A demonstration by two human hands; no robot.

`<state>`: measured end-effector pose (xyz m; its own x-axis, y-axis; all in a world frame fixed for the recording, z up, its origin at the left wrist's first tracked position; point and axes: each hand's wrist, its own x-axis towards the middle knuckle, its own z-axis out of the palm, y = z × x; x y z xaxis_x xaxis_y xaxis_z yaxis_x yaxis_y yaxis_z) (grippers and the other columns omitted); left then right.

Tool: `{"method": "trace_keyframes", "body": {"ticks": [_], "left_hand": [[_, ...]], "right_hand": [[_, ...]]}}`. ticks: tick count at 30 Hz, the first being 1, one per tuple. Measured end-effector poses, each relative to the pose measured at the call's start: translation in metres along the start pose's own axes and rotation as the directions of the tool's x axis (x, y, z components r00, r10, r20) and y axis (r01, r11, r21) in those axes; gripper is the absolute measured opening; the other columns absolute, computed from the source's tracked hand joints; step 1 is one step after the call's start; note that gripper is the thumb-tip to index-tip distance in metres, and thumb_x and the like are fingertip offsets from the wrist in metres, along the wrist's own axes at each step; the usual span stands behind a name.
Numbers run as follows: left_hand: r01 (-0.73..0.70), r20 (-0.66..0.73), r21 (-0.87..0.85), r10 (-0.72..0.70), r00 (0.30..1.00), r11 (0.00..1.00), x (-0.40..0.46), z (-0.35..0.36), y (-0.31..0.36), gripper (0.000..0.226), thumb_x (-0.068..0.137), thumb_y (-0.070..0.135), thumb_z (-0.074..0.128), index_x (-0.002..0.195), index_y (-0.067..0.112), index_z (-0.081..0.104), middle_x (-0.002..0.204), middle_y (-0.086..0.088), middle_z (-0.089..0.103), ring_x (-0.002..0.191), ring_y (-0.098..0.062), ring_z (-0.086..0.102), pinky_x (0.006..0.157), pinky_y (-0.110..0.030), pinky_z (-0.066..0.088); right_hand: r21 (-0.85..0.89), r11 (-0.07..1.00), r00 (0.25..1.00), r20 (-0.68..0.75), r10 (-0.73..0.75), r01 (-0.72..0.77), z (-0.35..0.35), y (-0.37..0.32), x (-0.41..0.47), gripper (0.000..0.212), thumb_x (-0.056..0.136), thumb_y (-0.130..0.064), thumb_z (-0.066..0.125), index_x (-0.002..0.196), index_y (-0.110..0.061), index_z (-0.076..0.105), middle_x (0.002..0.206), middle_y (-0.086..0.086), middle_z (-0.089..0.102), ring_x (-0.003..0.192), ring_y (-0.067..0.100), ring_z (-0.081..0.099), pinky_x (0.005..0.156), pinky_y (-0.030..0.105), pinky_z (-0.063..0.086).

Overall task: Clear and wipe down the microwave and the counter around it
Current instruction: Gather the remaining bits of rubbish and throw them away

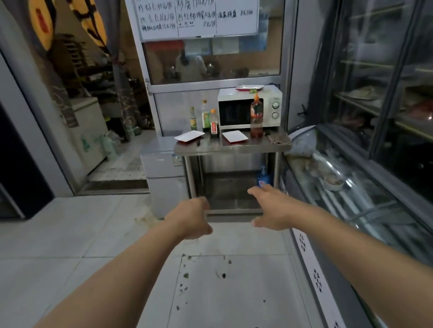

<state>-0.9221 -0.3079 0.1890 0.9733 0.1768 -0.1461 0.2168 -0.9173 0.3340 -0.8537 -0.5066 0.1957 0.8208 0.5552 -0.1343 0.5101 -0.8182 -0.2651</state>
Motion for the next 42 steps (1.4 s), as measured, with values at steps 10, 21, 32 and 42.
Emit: {"method": "trace_keyframes", "body": {"ticks": [10,21,32,42], "left_hand": [[0.066,-0.048,-0.015,-0.066,0.997,0.998,0.192,-0.047,-0.004,0.058,0.079,0.024,0.071,0.131,0.023,0.045,0.122,-0.005,0.057,0.107,-0.023,0.057,0.089,-0.035,0.050],[0.058,-0.031,-0.057,-0.060,0.998,0.997,0.363,-0.077,-0.050,0.057,0.078,0.023,0.073,0.128,0.020,0.047,0.118,-0.003,0.057,0.103,-0.019,0.056,0.087,-0.032,0.049],[-0.071,0.010,0.025,0.071,0.997,0.997,0.580,-0.117,-0.104,0.054,0.080,0.029,0.070,0.128,0.021,0.047,0.119,-0.004,0.059,0.106,-0.020,0.055,0.080,-0.027,0.043],[0.007,0.048,0.014,-0.008,0.999,1.000,0.715,-0.110,-0.146,0.058,0.078,0.026,0.070,0.130,0.018,0.045,0.119,-0.005,0.058,0.103,-0.019,0.053,0.081,-0.027,0.043]], "right_hand": [[0.029,0.999,0.999,-0.038,-0.024,0.025,-0.055,0.057,0.197,0.075,0.084,-0.033,0.064,0.146,-0.025,0.022,0.148,0.005,0.027,0.136,0.031,0.030,0.106,0.053,0.035],[-0.005,1.000,1.000,-0.004,-0.018,0.018,-0.085,0.080,0.367,0.075,0.087,-0.034,0.062,0.147,-0.022,0.020,0.149,0.007,0.023,0.123,0.027,0.046,0.098,0.040,0.043],[0.070,0.992,0.992,-0.059,0.109,-0.104,-0.099,0.099,0.555,0.068,0.087,-0.031,0.063,0.143,-0.017,0.027,0.142,0.008,0.030,0.126,0.027,0.039,0.097,0.036,0.040],[0.054,0.997,0.998,0.009,0.063,-0.064,-0.085,0.135,0.711,0.069,0.083,-0.035,0.065,0.140,-0.020,0.030,0.134,0.009,0.037,0.122,0.028,0.042,0.094,0.036,0.041]]}}
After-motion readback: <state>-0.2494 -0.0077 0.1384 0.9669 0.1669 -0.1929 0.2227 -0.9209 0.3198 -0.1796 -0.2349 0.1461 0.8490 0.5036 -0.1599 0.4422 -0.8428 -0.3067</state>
